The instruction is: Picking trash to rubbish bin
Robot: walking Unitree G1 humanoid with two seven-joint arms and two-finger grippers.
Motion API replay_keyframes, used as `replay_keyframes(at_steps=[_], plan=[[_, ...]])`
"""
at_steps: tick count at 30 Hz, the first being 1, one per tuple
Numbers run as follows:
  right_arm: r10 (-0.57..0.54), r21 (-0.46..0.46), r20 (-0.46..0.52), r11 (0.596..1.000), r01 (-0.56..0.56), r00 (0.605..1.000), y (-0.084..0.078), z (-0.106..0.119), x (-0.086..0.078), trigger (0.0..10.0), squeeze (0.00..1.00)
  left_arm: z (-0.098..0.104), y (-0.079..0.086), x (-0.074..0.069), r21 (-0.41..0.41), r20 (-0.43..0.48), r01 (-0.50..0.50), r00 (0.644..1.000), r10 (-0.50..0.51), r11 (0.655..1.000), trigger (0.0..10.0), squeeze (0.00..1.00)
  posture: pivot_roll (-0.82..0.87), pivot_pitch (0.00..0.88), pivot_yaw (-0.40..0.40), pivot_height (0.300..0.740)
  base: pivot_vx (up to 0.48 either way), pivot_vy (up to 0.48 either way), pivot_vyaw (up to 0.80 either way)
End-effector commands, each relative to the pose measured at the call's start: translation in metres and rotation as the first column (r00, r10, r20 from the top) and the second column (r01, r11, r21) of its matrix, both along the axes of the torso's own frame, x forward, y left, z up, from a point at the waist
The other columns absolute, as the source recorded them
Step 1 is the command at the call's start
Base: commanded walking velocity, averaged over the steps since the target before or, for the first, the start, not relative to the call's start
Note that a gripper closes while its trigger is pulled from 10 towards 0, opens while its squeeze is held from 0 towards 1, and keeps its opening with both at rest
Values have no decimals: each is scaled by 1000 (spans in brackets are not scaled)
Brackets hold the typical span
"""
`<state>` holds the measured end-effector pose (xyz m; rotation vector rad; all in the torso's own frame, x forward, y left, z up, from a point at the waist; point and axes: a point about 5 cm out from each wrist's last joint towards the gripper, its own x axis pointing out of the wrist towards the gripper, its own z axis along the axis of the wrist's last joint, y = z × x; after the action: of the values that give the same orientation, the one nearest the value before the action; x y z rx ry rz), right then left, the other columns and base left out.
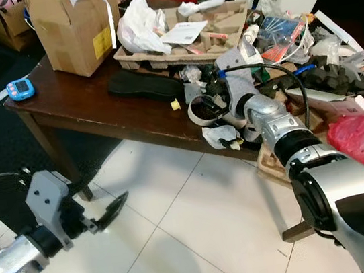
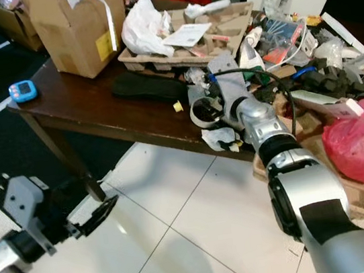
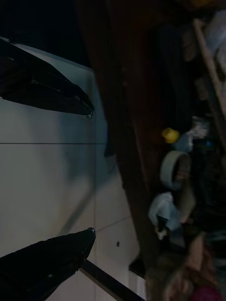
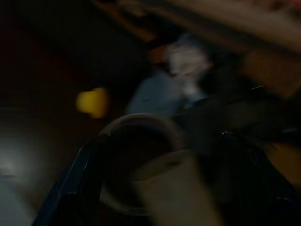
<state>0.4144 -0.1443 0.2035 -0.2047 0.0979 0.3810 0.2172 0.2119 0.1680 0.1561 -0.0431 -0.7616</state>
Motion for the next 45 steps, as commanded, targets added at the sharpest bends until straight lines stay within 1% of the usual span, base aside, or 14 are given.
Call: replay_keyframes(at_steps=[1, 2, 3, 6, 7, 10, 13, 20, 25, 30, 31, 32, 39, 45], plan=[[10, 52, -43, 999, -7, 999, -4, -6, -2, 10000, 0, 3, 0, -3, 20, -11, 21, 1000, -21, 1000, 10000, 0, 300, 159, -93, 740, 0, 0, 0], [10, 52, -43, 999, -7, 999, -4, -6, -2, 10000, 0, 3, 0, -3, 20, -11, 21, 1000, -21, 1000, 10000, 0, 300, 159, -93, 740, 0, 0, 0], [27, 101, -55, 995, -21, 998, -4, -5, -2, 10000, 0, 6, -1, -3, 19, -4, 26, 1000, -26, 999, 10000, 0, 300, 159, -93, 740, 0, 0, 0], [30, 93, -64, 995, -24, 998, -6, -5, -2, 10000, 0, 7, -2, -3, 21, -3, 28, 1000, -28, 999, 10000, 0, 302, 155, -94, 740, 0, 0, 0], [9, 35, -81, 999, -7, 997, -12, -8, -3, 10000, 0, 8, -2, -3, 24, -1, 32, 999, -32, 999, 10000, 0, 303, 149, -93, 740, 0, 0, 0], [-19, -38, -97, 999, 16, 995, -17, -12, -3, 10000, 0, 9, -3, -3, 24, 2, 35, 999, -35, 999, 10000, 0, 303, 147, -93, 740, 0, 0, 0], [-10, -70, -115, 998, 2, 993, -20, -15, -4, 10000, 0, 13, -5, -3, 22, 10, 43, 999, -44, 999, 10000, 0, 301, 151, -90, 740, 0, 0, 0], [19, -70, -149, 997, -30, 989, -23, -17, -6, 10000, 0, 18, -6, -3, 22, 20, 54, 998, -55, 998, 10000, 0, 296, 154, -88, 740, 0, 0, 0], [85, 15, -212, 996, -84, 974, -16, -24, -9, 10000, 0, 20, -7, -3, 22, 23, 57, 998, -57, 998, 10000, 0, 295, 152, -86, 740, 0, 0, 0], [33, -14, -226, 999, -38, 974, -16, -30, -10, 10000, 0, 17, -6, -2, 36, 14, 53, 998, -53, 998, 10000, 0, 298, 151, -83, 740, 0, 0, 0], [19, -29, -218, 999, -26, 976, -16, -30, -9, 8392, 0, 18, -6, -1, 32, 14, 52, 999, -53, 998, 10000, 0, 298, 151, -83, 740, 0, 0, 0], [14, -35, -212, 999, -21, 977, -15, -30, -9, 0, 0, 18, -6, -1, 32, 14, 53, 998, -53, 998, 10000, 0, 300, 153, -83, 740, 0, 0, 0], [32, -39, -182, 998, -40, 983, -10, -27, -8, 0, 0, 20, -7, 0, 36, 19, 53, 998, -54, 998, 10000, 0, 302, 152, -82, 740, 0, 0, 0], [68, 65, -71, 996, -63, 995, -2, -10, -5, 0, 0, 22, -7, 2, 36, 29, 54, 998, -55, 998, 10000, 0, 302, 152, -82, 740, 0, 0, 0]])
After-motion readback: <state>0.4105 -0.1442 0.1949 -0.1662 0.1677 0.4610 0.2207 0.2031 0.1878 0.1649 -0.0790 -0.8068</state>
